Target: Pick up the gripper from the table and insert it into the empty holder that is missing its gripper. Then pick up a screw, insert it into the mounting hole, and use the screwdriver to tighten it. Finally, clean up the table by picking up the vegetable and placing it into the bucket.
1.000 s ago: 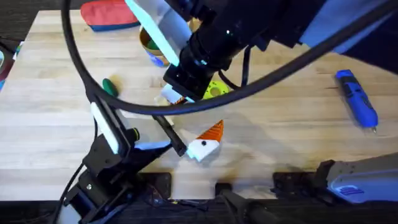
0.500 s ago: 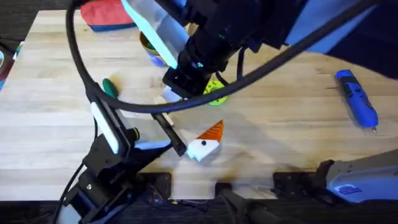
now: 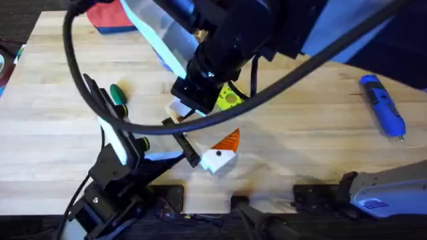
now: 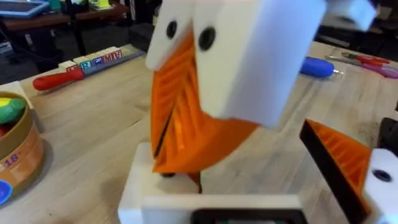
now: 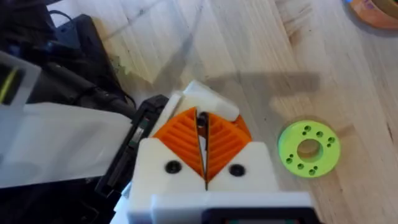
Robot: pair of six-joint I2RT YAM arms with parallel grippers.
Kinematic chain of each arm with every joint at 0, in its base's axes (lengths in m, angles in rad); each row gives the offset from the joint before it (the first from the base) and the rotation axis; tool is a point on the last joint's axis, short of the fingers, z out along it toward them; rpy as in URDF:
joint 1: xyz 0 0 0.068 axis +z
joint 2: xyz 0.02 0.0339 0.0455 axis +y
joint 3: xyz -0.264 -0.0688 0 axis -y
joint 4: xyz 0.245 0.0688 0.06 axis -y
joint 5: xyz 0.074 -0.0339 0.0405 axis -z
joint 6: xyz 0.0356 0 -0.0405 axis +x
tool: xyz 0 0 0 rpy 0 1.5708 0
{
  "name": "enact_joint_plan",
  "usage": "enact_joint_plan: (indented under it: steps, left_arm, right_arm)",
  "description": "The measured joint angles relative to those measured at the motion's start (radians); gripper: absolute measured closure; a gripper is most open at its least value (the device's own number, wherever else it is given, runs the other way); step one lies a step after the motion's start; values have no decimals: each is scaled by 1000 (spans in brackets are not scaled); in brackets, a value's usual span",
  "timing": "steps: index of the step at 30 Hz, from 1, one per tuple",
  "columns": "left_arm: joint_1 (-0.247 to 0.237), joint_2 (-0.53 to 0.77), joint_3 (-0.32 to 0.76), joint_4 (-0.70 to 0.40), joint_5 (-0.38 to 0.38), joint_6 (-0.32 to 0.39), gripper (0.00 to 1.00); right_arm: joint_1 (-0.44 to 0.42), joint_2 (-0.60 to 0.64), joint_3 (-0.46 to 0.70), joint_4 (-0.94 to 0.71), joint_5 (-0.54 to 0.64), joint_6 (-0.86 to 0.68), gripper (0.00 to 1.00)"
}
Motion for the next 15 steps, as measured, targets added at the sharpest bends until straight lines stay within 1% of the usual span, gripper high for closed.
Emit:
enact_joint_plan:
  steps: [5,6,8,10,11,12,13,14,15]
  left_arm:
    - [0,0,0,0,0,0,15]
    - [0,0,0,0,0,0,13]
    - [0,0,0,0,0,0,14]
    - [0,0,0,0,0,0,14]
    - [0,0,0,0,0,0,14]
    - [0,0,0,0,0,0,14]
    - [0,0,0,0,-1,0,14]
    - [0,0,0,0,0,0,13]
    - [0,0,0,0,0,0,14]
  right_arm:
    - [3,0,0,0,0,-3,998]
    - [4,0,0,0,0,-1,968]
    - [4,0,0,0,-1,-5,795]
    - [4,0,0,-1,-1,-6,659]
    - [3,0,0,0,0,-6,573]
    - [2,0,0,0,2,-5,478]
    - [-2,0,1,1,7,-7,350]
    - [-7,-1,3,1,9,-9,260]
    - [-16,-2,4,0,11,-10,192]
